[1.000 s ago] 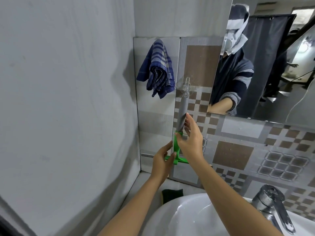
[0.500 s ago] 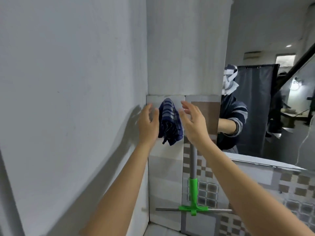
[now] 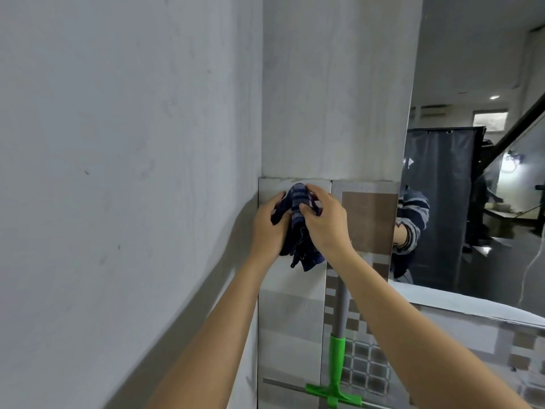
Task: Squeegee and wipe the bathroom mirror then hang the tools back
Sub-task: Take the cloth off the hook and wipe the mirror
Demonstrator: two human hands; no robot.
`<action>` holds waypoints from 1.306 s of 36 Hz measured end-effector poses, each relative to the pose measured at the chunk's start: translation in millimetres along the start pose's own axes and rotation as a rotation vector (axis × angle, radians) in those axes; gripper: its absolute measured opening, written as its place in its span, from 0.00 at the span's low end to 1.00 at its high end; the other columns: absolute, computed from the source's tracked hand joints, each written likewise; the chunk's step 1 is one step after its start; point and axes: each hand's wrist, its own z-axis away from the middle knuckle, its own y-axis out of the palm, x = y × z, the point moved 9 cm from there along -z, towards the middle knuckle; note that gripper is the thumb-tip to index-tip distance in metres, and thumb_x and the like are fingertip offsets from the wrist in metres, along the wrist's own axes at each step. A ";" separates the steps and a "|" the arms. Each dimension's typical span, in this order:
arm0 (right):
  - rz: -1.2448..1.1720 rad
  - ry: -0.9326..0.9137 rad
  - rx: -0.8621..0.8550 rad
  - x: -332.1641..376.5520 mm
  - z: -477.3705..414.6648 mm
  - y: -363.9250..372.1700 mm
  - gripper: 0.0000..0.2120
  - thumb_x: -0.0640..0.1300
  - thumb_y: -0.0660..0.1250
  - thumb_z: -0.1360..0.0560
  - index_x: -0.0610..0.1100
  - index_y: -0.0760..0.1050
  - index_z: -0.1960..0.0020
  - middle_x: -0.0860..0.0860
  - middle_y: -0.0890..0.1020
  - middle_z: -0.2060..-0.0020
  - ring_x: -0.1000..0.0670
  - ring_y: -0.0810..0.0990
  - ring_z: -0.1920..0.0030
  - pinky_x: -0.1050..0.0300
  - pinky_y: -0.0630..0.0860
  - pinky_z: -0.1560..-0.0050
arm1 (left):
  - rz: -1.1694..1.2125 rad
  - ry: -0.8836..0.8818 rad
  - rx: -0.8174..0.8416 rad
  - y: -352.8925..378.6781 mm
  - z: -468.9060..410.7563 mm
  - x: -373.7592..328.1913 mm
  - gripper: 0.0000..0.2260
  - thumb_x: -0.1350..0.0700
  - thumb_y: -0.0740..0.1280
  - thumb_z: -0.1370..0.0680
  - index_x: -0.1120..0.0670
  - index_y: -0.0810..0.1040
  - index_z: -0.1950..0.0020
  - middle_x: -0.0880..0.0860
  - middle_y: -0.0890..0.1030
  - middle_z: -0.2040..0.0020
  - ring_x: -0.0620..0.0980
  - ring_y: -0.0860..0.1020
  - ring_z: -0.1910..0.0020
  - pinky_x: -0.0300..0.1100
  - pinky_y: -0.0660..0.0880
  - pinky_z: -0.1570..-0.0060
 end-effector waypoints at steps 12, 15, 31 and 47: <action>-0.107 -0.137 -0.034 38.3 15.6 -60.7 0.17 0.39 0.63 0.23 0.48 0.72 0.35 0.51 0.78 0.43 0.54 0.75 0.45 0.63 0.73 0.44 | 0.042 -0.088 0.193 6.0 -1.3 -50.0 0.10 0.55 0.66 0.24 0.51 0.75 0.42 0.49 0.79 0.46 0.46 0.78 0.47 0.36 0.75 0.51; -0.127 -0.141 0.069 40.6 25.8 -79.7 0.18 0.37 0.64 0.24 0.51 0.73 0.37 0.51 0.79 0.44 0.53 0.77 0.43 0.51 0.75 0.40 | 0.057 -0.190 0.339 23.3 9.7 -59.2 0.08 0.53 0.65 0.23 0.54 0.75 0.46 0.51 0.80 0.51 0.48 0.78 0.51 0.41 0.74 0.50; -0.192 -0.123 0.203 24.9 111.0 -181.1 0.20 0.26 0.61 0.26 0.44 0.72 0.40 0.59 0.77 0.48 0.66 0.76 0.48 0.68 0.74 0.49 | 0.258 -0.253 0.554 114.9 92.5 -108.0 0.09 0.66 0.67 0.27 0.53 0.74 0.55 0.51 0.79 0.58 0.45 0.77 0.60 0.34 0.75 0.60; -0.025 0.272 -0.034 -59.4 210.3 -240.9 0.17 0.53 0.54 0.20 0.48 0.75 0.40 0.51 0.81 0.53 0.51 0.79 0.51 0.58 0.75 0.54 | 0.392 -0.227 0.291 173.9 170.0 -94.1 0.11 0.66 0.65 0.25 0.51 0.79 0.48 0.55 0.79 0.43 0.50 0.76 0.42 0.40 0.72 0.42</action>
